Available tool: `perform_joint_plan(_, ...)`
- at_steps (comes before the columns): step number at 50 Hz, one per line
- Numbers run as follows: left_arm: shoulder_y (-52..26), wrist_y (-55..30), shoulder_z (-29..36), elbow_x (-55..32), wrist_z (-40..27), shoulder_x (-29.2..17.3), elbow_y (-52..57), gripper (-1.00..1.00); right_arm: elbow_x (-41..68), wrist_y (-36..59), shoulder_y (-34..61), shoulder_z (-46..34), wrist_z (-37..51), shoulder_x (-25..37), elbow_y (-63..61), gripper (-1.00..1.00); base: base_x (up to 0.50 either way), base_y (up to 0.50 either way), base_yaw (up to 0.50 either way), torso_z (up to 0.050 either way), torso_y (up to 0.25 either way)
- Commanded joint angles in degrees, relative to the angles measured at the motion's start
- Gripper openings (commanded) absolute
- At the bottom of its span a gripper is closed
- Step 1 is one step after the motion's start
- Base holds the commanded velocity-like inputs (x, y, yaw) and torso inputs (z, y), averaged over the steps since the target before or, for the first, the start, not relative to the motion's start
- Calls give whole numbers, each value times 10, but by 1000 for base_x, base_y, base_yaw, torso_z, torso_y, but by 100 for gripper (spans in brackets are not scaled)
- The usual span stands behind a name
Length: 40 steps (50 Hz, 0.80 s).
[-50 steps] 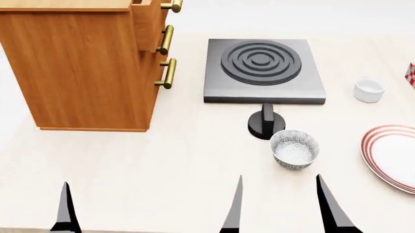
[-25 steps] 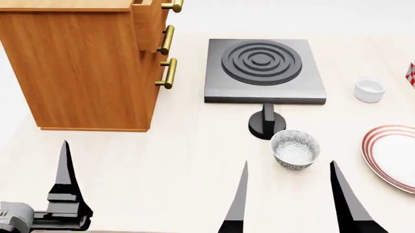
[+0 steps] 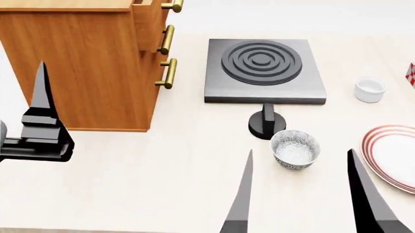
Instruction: Pick the akita bowl on the wooden cabinet and place it on the plate.
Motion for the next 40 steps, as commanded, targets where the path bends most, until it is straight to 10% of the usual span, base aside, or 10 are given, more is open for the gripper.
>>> perform_joint_plan(1,-118,-107,26,10,9,-11,27,100,6,-2,1,-7,10,13,-13,100,0,0,0,0,0)
perform_joint_plan(40,-249,-227,94,106,90,13,64,100,45,-41,20,-60,105,102,-12,100,394,0,0,0,0)
